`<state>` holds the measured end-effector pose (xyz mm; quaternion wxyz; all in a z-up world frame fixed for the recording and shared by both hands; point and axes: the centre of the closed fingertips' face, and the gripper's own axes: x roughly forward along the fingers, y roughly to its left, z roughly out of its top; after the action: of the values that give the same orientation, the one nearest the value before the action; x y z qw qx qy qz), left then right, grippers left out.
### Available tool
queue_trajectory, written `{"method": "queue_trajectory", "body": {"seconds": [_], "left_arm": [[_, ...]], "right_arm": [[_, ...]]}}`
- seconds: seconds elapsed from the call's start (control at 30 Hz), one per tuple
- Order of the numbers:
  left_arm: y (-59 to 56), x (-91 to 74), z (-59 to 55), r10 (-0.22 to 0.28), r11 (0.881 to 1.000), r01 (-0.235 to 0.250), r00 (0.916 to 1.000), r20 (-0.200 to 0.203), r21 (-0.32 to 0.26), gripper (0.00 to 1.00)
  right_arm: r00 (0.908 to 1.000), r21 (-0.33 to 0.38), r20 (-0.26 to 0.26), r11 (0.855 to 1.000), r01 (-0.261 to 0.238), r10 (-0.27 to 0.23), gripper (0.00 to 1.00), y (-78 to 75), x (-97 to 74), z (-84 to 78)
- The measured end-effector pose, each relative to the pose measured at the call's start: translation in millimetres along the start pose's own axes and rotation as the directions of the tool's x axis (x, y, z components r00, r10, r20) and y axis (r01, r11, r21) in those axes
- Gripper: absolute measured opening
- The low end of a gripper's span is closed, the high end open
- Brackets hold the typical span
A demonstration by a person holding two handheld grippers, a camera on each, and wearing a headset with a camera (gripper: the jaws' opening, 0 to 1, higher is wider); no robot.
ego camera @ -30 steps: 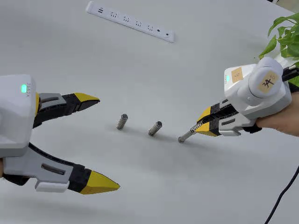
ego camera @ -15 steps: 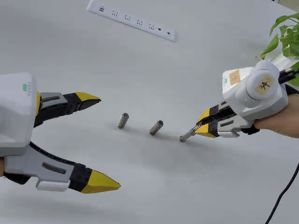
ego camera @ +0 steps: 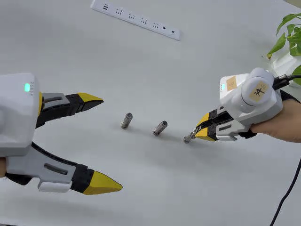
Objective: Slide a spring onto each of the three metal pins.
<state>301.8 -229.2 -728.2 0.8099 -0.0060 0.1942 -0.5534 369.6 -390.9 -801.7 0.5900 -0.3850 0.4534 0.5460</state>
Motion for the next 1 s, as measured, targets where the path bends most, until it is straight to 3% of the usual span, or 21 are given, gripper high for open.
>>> {"method": "queue_trajectory", "body": {"seconds": [0.37, 1.0], "left_arm": [[0.7, -0.5, -0.6, 0.0, 1.0, 0.0, 1.0, -0.005, -0.002, 0.98], [0.1, -1.4, -0.6, -0.002, 1.0, 0.002, 1.0, -0.006, -0.005, 0.97]], "right_arm": [[0.9999, -0.018, -0.012, 1.0, -0.005, 0.004, 0.06, -3.1, 12.7, -4.9], [0.9998, -0.023, -0.019, 1.0, -0.002, 0.001, 0.07, -4.5, 19.4, -8.2]]}}
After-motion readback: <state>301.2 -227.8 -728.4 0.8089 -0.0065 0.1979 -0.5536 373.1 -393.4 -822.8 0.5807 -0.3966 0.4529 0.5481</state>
